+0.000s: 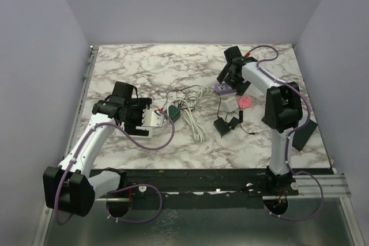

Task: Insert the plug
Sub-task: Pick up the socket from the center of the board.

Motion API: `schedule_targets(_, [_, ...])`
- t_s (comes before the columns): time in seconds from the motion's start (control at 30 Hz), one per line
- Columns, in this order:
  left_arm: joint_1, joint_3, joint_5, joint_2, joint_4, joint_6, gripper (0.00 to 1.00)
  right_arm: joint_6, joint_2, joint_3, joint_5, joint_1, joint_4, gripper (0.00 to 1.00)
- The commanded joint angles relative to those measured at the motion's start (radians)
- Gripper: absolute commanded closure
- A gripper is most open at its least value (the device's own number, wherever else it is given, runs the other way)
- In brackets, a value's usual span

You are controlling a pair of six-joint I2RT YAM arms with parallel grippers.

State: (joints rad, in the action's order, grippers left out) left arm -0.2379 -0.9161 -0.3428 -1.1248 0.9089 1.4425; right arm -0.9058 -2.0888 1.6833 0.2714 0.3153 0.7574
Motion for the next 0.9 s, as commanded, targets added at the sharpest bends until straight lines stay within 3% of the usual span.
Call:
schedule_targets(0.0, [-0.005, -0.048, -0.071, -0.018, 0.003, -0.037, 0.01, -0.061, -0.057, 0.035, 0.022, -0.028, 0.053, 0.00])
schedule_targets(0.33, [-0.013, -0.008, -0.048, 0.035, 0.001, -0.010, 0.01, -0.084, -0.179, 0.175, -0.010, -0.039, 0.093, 0.00])
schedule_targets(0.6, [-0.015, -0.003, -0.045, 0.034, 0.002, -0.008, 0.01, -0.107, -0.203, 0.177, -0.016, -0.039, 0.078, 0.01])
schedule_targets(0.67, [-0.016, -0.008, -0.044, 0.028, 0.001, -0.010, 0.01, -0.098, -0.214, 0.185, -0.001, -0.040, 0.074, 0.09])
schedule_targets(0.8, [-0.015, -0.024, -0.041, 0.012, 0.001, -0.012, 0.08, -0.063, -0.225, 0.219, 0.014, -0.048, 0.036, 0.48])
schedule_targets(0.87, [-0.015, -0.040, -0.041, -0.001, 0.002, -0.027, 0.09, -0.042, -0.223, 0.254, 0.025, -0.050, 0.013, 0.57])
